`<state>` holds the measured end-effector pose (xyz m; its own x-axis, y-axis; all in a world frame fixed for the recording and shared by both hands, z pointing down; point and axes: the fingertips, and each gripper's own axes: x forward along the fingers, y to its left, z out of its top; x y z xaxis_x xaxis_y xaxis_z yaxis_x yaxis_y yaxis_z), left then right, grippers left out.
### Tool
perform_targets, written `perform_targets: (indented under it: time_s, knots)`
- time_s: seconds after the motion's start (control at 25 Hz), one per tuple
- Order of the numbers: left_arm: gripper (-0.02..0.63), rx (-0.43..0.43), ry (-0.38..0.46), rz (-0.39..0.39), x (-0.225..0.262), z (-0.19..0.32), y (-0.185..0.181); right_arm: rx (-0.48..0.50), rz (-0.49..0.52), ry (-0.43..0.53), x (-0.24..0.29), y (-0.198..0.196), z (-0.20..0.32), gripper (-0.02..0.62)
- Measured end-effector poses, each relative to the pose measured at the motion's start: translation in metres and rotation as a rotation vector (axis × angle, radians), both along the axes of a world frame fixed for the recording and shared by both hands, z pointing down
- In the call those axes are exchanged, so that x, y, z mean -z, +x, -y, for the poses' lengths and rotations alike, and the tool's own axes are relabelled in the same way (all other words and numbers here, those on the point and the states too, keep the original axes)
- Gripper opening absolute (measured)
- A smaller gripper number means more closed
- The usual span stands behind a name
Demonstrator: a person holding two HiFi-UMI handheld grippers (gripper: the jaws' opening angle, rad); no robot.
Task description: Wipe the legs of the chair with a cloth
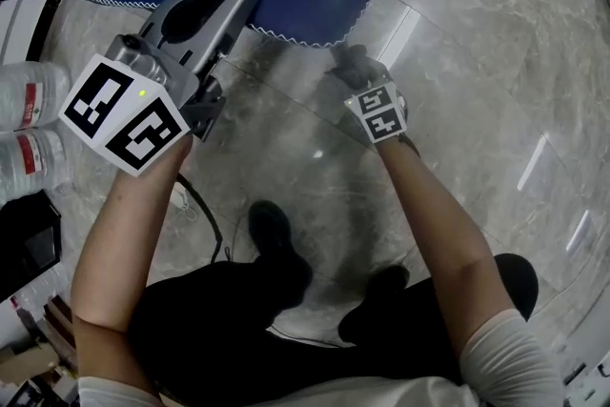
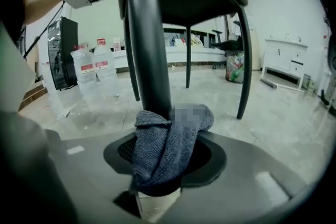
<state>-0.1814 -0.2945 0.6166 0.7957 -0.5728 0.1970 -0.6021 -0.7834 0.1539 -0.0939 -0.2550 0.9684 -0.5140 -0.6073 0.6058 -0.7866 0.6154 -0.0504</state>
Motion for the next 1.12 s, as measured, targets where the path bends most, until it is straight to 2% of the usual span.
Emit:
perform_targets:
  time_s: [0.16,0.4,0.52,0.64,0.76,0.88,1.12]
  knots:
    - [0.005,0.004,0.003,0.002,0.001,-0.001,0.000,0.022,0.069,0.128,0.083,-0.012,0.006,0.175]
    - [0.005,0.013,0.023,0.030,0.001,0.000,0.001,0.014,0.258,0.332,0.229,-0.024,0.008,0.167]
    - [0.005,0.016,0.026,0.038,0.000,0.000,0.002,0.035,0.272,0.404,0.257,-0.026,0.008,0.161]
    - [0.005,0.018,0.024,0.043,0.000,0.000,0.001,0.024,0.277,0.461,0.244,-0.025,0.007,0.160]
    - [0.005,0.016,0.022,0.047,-0.001,0.000,0.002,0.001,0.255,0.450,0.207,-0.020,0.007,0.164]
    - [0.005,0.017,0.026,0.055,-0.002,0.000,0.003,0.003,0.219,0.361,0.150,-0.015,0.006,0.167]
    - [0.005,0.015,0.037,0.074,-0.003,0.000,0.004,-0.042,0.118,0.075,0.012,0.006,-0.004,0.162]
